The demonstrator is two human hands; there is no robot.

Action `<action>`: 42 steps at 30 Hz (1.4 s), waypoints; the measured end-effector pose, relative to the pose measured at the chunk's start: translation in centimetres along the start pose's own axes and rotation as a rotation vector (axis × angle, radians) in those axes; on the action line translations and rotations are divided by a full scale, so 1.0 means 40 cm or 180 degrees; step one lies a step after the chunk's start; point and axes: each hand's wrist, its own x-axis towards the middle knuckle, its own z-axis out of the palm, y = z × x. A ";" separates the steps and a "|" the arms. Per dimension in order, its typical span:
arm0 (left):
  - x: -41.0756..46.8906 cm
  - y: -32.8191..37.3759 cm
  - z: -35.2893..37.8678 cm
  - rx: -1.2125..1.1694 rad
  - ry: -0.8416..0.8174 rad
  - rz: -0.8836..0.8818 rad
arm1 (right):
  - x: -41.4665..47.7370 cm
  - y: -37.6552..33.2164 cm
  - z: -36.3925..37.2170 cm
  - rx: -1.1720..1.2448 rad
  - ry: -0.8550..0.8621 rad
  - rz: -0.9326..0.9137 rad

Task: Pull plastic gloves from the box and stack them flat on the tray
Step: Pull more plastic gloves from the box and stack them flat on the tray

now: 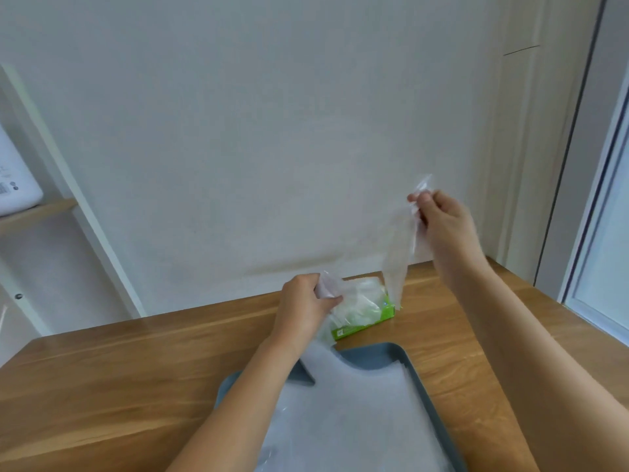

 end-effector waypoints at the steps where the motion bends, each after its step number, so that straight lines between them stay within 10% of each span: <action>1: 0.015 0.000 0.010 -0.0020 0.0098 -0.0065 | 0.010 -0.019 -0.023 0.0169 -0.0043 0.0084; 9: 0.047 0.094 -0.048 0.0694 -0.2129 -0.0115 | -0.039 -0.120 -0.079 -0.0269 -0.2475 0.0634; 22: -0.134 0.173 -0.233 -0.2144 -0.2709 0.0828 | -0.200 -0.217 0.014 -0.1047 -0.3718 -0.0159; 31: -0.263 0.110 -0.260 -0.2144 -0.1710 -0.0425 | -0.310 -0.117 0.050 0.0414 -0.1952 0.1316; 42: -0.301 0.035 -0.271 -0.3673 -0.0022 -0.1007 | -0.427 -0.084 0.053 0.0363 -0.2127 0.1834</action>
